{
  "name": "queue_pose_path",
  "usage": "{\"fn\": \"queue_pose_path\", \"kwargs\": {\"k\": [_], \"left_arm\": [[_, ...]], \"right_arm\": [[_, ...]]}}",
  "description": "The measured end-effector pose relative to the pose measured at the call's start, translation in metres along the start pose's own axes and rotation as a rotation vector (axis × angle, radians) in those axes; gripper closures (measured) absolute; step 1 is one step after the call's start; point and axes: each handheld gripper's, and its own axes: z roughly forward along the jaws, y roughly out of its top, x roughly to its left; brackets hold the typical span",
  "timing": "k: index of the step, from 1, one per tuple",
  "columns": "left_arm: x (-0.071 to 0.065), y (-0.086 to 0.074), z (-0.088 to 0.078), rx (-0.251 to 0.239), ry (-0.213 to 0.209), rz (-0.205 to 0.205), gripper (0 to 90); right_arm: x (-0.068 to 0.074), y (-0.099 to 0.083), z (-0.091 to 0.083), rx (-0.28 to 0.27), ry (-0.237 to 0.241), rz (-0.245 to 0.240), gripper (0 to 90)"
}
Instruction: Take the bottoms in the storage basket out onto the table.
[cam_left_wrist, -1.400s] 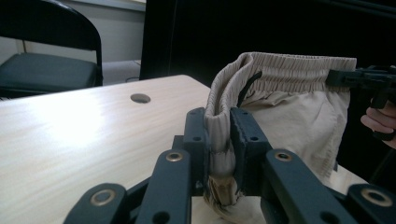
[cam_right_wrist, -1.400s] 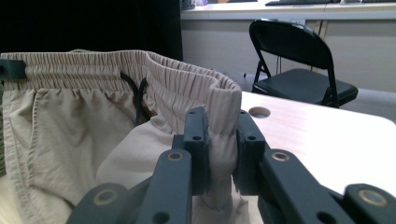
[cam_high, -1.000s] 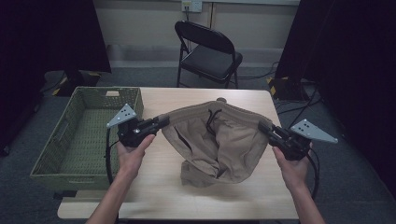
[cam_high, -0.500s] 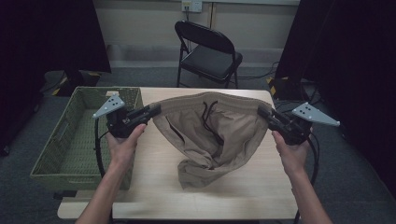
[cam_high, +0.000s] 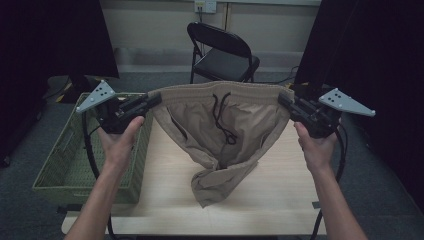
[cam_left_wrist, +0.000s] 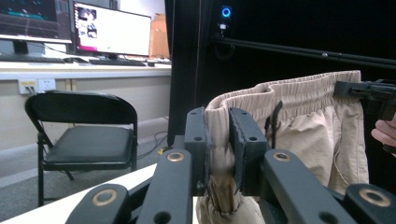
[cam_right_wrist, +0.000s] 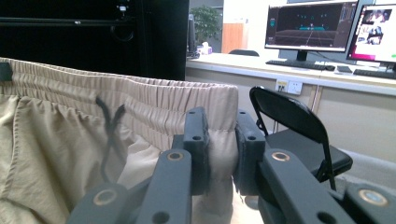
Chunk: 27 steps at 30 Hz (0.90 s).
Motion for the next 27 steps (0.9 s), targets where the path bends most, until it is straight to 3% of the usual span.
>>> {"fn": "queue_pose_path", "kwargs": {"k": [10, 11, 14, 15, 16, 17, 18, 19, 21, 24, 27], "left_arm": [[0.007, 0.031, -0.016, -0.041, 0.020, 0.016, 78.8], [0.012, 0.036, -0.017, -0.041, 0.031, 0.013, 78.8], [0.021, 0.031, -0.013, -0.026, 0.062, -0.012, 79.0], [0.026, 0.025, -0.008, 0.000, 0.073, -0.012, 79.0], [0.030, 0.020, -0.006, 0.012, 0.079, -0.013, 79.0], [0.039, 0.005, 0.000, 0.041, 0.090, -0.033, 79.0], [0.039, 0.005, 0.000, 0.041, 0.090, -0.033, 79.0], [0.048, -0.007, 0.006, 0.064, 0.097, -0.056, 78.9], [0.055, -0.016, 0.012, 0.075, 0.100, -0.081, 78.9], [0.060, -0.021, 0.022, 0.104, 0.116, -0.070, 78.8], [0.070, -0.027, 0.038, 0.138, 0.122, -0.091, 78.7]], "right_arm": [[0.009, 0.028, 0.011, -0.034, 0.009, -0.034, 78.3], [0.011, 0.037, 0.014, -0.050, 0.010, -0.038, 78.3], [0.010, 0.036, 0.020, -0.057, 0.018, -0.034, 78.3], [0.008, 0.023, 0.036, -0.020, 0.017, -0.020, 78.3], [0.008, 0.017, 0.041, -0.001, 0.019, -0.016, 78.3], [0.007, 0.009, 0.047, 0.020, 0.018, -0.013, 78.3], [0.007, 0.009, 0.047, 0.020, 0.018, -0.013, 78.3], [0.002, -0.005, 0.056, 0.047, 0.014, 0.007, 78.3], [-0.002, -0.011, 0.062, 0.061, 0.012, 0.020, 78.3], [-0.006, -0.015, 0.070, 0.073, 0.006, 0.018, 78.1], [-0.018, -0.025, 0.093, 0.112, -0.010, 0.014, 77.9]]}}
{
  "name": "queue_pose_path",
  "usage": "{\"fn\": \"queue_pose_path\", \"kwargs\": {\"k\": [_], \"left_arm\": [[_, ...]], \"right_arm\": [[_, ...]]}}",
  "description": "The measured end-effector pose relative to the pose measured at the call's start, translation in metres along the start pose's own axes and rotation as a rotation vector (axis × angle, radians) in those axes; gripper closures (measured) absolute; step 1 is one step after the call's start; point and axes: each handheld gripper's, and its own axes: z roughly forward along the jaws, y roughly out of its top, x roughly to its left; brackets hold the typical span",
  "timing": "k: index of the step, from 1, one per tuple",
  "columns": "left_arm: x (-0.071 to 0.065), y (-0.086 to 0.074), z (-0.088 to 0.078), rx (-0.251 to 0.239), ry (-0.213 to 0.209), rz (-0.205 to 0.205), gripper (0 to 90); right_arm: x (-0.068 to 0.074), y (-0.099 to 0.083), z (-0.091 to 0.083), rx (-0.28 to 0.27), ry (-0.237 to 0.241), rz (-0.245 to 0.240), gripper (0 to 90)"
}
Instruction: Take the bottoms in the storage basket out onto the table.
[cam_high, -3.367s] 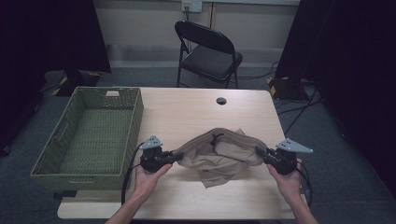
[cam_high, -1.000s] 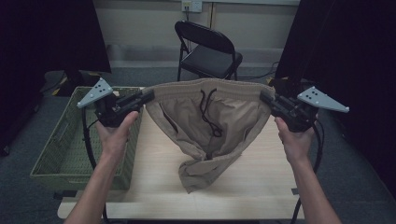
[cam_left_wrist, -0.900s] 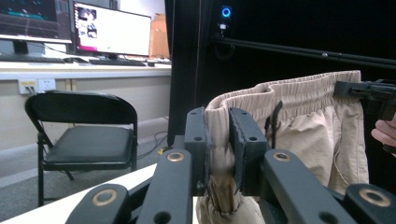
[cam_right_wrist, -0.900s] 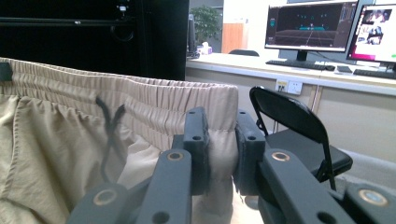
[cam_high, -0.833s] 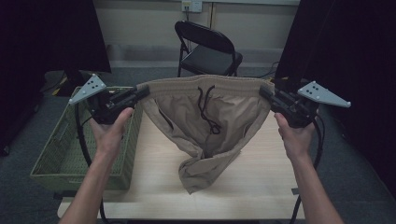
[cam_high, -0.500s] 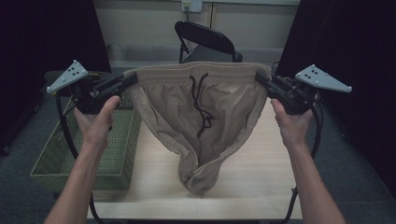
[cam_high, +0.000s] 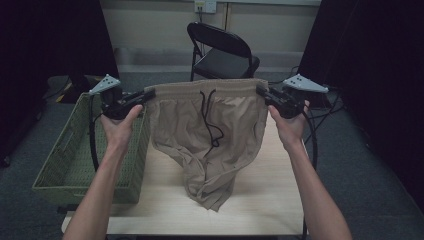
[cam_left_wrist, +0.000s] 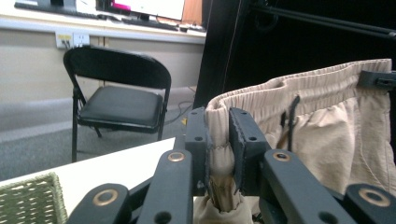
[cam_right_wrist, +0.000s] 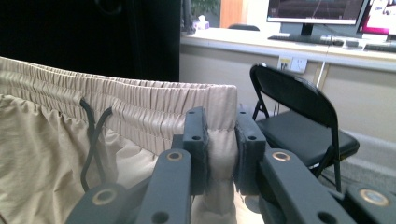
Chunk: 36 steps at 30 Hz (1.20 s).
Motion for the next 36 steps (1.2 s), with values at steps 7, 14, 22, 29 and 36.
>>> {"fn": "queue_pose_path", "kwargs": {"k": [7, 14, 22, 29, 36], "left_arm": [[0.011, -0.006, 0.030, 0.062, 0.069, -0.010, 68.4], [-0.001, -0.008, 0.035, 0.076, 0.037, 0.013, 53.7], [-0.036, -0.020, 0.032, 0.100, -0.067, 0.058, 62.0], [-0.061, -0.045, 0.026, 0.143, -0.138, 0.064, 69.6], [-0.077, -0.090, 0.022, 0.247, -0.182, 0.077, 68.5]], "right_arm": [[-0.031, -0.018, 0.035, 0.096, -0.045, 0.007, 76.8], [-0.058, -0.038, 0.041, 0.196, -0.092, 0.048, 54.2], [-0.037, -0.061, 0.019, 0.221, -0.015, 0.024, 47.8], [-0.004, -0.081, -0.003, 0.229, 0.077, 0.010, 46.6], [0.040, -0.118, -0.019, 0.304, 0.191, -0.027, 45.1]]}}
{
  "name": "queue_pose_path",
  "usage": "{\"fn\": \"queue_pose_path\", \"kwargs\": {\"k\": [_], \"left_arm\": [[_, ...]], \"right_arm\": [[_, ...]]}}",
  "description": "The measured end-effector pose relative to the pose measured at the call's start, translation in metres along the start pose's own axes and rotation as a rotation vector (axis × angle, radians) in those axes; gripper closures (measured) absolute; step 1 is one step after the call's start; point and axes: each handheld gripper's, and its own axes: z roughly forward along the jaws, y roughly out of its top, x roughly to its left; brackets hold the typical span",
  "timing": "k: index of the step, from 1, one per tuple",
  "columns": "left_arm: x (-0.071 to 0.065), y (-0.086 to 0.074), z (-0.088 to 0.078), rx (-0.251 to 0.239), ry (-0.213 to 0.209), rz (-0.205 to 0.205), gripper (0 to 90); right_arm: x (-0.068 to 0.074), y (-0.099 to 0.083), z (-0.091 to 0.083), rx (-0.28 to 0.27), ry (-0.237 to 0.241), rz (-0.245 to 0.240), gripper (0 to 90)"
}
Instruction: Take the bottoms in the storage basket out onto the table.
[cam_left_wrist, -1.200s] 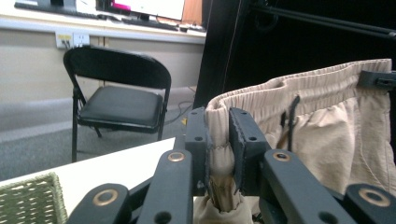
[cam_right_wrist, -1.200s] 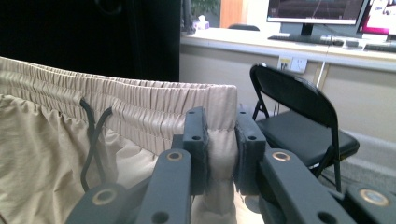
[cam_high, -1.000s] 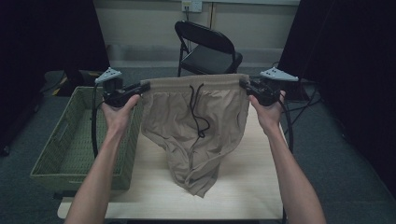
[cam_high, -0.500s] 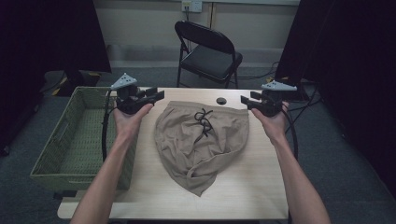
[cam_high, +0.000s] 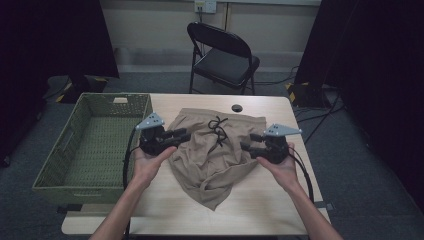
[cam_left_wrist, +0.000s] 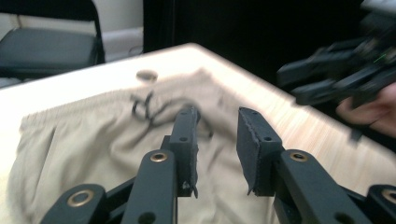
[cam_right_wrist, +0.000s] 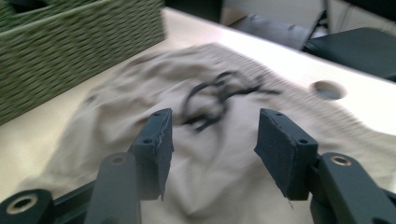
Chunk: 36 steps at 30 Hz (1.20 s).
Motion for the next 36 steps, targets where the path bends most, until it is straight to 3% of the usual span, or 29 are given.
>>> {"fn": "queue_pose_path", "kwargs": {"k": [3, 5, 9, 10, 14, 16, 18, 21, 23, 24, 25, 26, 28, 30, 32, 36], "left_arm": [[-0.003, -0.013, 0.002, 0.024, -0.015, -0.011, 67.1], [-0.009, -0.030, 0.010, 0.076, -0.014, 0.000, 65.7], [-0.011, -0.046, 0.019, 0.102, -0.040, -0.024, 61.2], [-0.011, -0.056, 0.025, 0.136, -0.036, -0.017, 60.1], [-0.008, -0.069, 0.030, 0.160, -0.029, -0.049, 55.2], [-0.008, -0.077, 0.035, 0.184, -0.001, -0.066, 51.4], [-0.005, -0.084, 0.039, 0.211, -0.012, -0.084, 48.7], [-0.004, -0.088, 0.041, 0.221, 0.000, -0.083, 45.3], [-0.003, -0.090, 0.044, 0.219, 0.016, -0.101, 41.9], [-0.003, -0.093, 0.047, 0.238, 0.029, -0.098, 39.3], [-0.003, -0.093, 0.047, 0.238, 0.029, -0.098, 39.4], [-0.004, -0.095, 0.049, 0.250, 0.033, -0.092, 40.6], [-0.005, -0.099, 0.054, 0.290, 0.068, -0.076, 54.9], [-0.005, -0.100, 0.056, 0.310, 0.069, -0.055, 72.5], [-0.003, -0.101, 0.057, 0.305, 0.073, -0.054, 86.5], [-0.002, -0.097, 0.054, 0.284, 0.076, -0.064, 89.6]], "right_arm": [[0.007, -0.008, 0.000, 0.004, 0.025, 0.008, 44.7], [0.017, -0.021, 0.006, 0.030, 0.053, 0.014, 43.9], [0.023, -0.035, 0.017, 0.065, 0.078, 0.030, 42.2], [0.028, -0.040, 0.024, 0.093, 0.101, 0.024, 40.8], [0.038, -0.043, 0.034, 0.106, 0.136, 0.002, 38.6], [0.042, -0.044, 0.037, 0.115, 0.150, -0.008, 38.3], [0.045, -0.047, 0.039, 0.129, 0.161, -0.012, 37.5], [0.047, -0.050, 0.042, 0.147, 0.160, -0.023, 37.2], [0.050, -0.053, 0.046, 0.159, 0.171, -0.030, 40.2], [0.053, -0.056, 0.046, 0.164, 0.177, -0.062, 51.1], [0.053, -0.056, 0.046, 0.164, 0.177, -0.062, 51.1], [0.053, -0.059, 0.045, 0.173, 0.172, -0.072, 68.8], [0.048, -0.062, 0.041, 0.174, 0.183, -0.051, 81.8], [0.045, -0.061, 0.036, 0.166, 0.179, -0.046, 89.9], [0.039, -0.059, 0.028, 0.149, 0.164, -0.034, 90.0], [0.033, -0.057, 0.021, 0.123, 0.149, -0.009, 90.0]]}}
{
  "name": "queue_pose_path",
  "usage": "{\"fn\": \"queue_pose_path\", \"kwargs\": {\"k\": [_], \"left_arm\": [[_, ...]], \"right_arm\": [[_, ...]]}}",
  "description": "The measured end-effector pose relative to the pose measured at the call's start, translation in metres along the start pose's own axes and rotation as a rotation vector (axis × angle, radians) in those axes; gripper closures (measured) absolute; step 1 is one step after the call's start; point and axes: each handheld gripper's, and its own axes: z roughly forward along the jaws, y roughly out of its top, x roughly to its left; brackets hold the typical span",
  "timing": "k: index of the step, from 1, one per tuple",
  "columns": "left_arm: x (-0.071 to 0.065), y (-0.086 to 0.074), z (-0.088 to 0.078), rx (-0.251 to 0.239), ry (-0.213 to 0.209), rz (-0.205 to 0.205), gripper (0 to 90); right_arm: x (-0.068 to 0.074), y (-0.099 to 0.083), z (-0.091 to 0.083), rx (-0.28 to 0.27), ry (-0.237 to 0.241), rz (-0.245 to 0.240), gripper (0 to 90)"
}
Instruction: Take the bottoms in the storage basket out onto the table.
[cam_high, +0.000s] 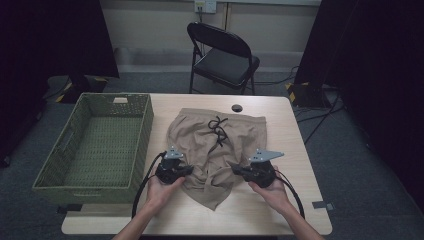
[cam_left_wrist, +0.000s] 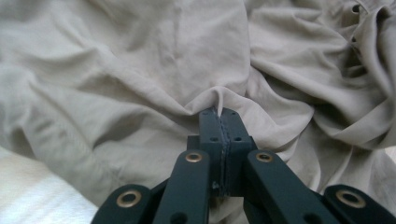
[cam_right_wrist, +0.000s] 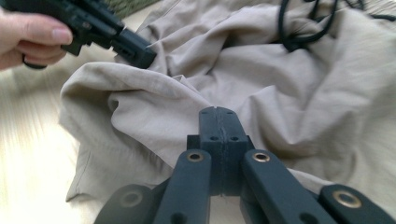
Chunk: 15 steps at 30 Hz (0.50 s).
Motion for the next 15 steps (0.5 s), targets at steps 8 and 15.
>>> {"fn": "queue_pose_path", "kwargs": {"k": [8, 15], "left_arm": [[0.012, 0.011, -0.026, -0.092, 0.056, -0.019, 89.9], [0.019, 0.010, -0.027, -0.076, 0.095, -0.019, 89.9]], "right_arm": [[-0.023, -0.003, -0.038, -0.069, -0.103, 0.045, 90.0], [-0.055, -0.033, -0.081, -0.066, -0.242, 0.114, 90.0]]}}
